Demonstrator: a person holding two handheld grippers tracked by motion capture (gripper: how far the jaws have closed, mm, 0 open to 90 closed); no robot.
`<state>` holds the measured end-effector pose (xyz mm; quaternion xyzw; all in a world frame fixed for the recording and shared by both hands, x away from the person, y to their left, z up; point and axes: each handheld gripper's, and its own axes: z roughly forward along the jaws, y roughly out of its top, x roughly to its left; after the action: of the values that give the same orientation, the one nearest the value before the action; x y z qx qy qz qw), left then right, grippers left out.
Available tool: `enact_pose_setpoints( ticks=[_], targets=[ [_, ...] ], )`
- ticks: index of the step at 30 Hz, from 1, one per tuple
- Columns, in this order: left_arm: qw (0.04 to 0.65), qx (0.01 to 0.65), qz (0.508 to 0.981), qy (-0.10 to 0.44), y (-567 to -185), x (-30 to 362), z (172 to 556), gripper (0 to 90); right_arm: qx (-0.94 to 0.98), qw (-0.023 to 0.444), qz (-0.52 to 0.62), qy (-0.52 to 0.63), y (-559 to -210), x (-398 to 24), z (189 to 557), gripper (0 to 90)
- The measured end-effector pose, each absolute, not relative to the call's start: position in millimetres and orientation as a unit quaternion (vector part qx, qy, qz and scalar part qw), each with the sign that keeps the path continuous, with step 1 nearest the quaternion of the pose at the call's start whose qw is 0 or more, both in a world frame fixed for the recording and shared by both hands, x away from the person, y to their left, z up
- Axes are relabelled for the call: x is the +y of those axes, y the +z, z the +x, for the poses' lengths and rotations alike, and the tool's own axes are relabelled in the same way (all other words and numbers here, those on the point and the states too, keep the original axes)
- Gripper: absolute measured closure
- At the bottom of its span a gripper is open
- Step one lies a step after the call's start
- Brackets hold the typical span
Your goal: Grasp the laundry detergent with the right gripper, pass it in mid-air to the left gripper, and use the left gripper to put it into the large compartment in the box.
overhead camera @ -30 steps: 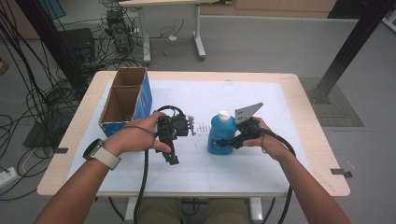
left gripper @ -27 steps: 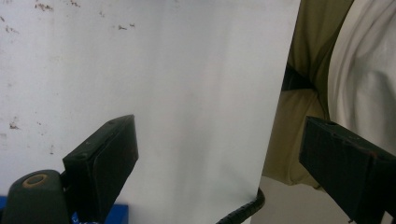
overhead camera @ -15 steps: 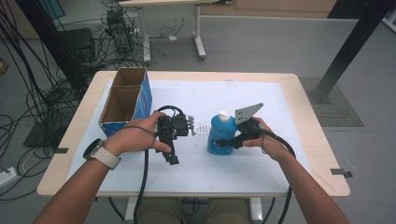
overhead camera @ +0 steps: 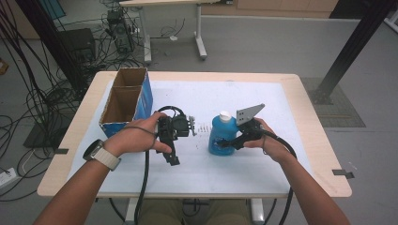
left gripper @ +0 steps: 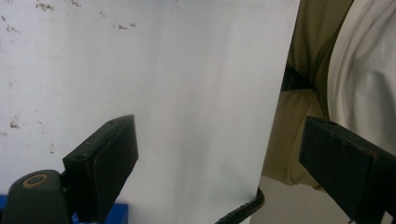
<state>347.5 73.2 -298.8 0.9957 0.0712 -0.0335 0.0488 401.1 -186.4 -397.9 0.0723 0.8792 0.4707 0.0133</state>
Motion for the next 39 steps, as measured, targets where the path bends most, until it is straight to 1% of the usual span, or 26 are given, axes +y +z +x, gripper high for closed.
enact_pose_setpoints(
  ticks=[39],
  targets=[
    [0.049,0.074,0.996,-0.034,-296.2,74.6,347.1,12.2,0.878,0.012,0.074,0.472,-398.3,-186.5,401.4,43.1]
  ],
)
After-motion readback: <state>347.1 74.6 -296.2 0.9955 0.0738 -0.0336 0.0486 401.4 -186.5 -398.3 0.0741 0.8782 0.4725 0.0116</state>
